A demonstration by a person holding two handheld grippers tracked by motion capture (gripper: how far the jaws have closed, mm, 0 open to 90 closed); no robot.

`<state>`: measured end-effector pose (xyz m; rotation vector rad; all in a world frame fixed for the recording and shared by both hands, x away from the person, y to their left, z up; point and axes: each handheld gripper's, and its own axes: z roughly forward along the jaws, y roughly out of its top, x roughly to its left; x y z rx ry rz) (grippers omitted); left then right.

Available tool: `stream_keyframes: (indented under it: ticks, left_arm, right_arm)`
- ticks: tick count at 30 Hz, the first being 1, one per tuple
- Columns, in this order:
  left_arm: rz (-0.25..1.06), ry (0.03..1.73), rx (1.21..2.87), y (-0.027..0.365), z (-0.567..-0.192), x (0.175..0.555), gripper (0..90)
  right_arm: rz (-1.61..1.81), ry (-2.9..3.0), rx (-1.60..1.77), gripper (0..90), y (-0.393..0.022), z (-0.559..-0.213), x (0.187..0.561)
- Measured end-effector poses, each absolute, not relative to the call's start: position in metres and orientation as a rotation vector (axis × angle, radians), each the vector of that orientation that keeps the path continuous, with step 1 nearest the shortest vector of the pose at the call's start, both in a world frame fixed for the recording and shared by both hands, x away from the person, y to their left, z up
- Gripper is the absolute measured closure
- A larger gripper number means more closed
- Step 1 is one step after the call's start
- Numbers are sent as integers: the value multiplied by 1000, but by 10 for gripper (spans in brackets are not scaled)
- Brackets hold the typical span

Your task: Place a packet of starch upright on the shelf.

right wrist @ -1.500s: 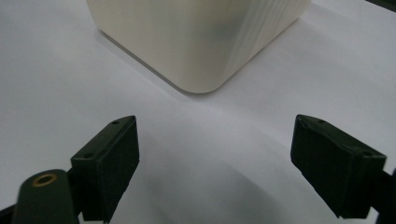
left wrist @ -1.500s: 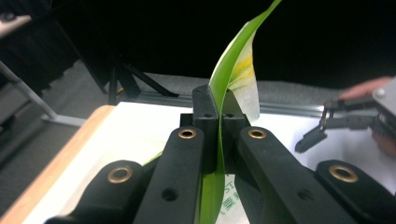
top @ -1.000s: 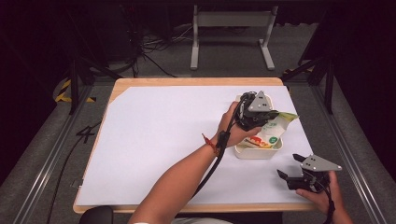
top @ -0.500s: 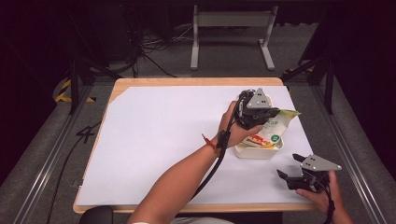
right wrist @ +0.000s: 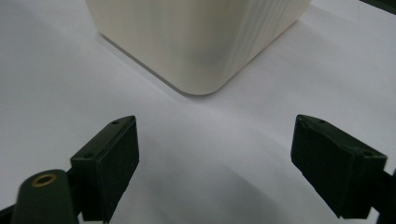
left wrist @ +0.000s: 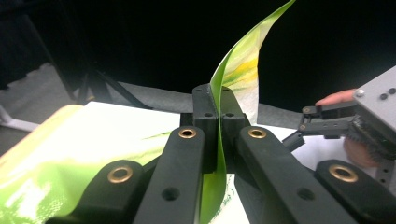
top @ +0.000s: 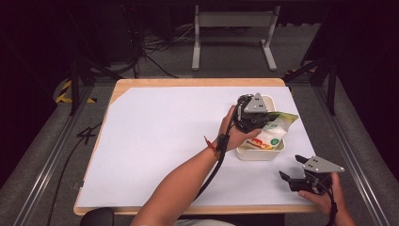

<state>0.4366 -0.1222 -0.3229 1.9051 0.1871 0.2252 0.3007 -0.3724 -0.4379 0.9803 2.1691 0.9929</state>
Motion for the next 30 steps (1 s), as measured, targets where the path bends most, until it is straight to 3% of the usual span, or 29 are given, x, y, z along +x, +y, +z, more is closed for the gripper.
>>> stream_keyframes:
  ticks: [9,22,24,26,30]
  left_arm:
    - [299,157,2008,-129,-335,439,900]
    - [237,67,2036,-131,-336,434,885]
    - [250,62,2027,-129,-334,432,849]
    - [267,70,1997,-125,-329,430,709]
    - [267,53,1961,-113,-319,428,648]
  right_arm:
    - [992,2171,975,151,-372,-438,300]
    - [982,2175,976,150,-372,-439,301]
    - [980,2179,973,150,-371,-439,301]
    - [981,2177,976,150,-371,-439,301]
    - [984,2174,975,150,-371,-439,301]
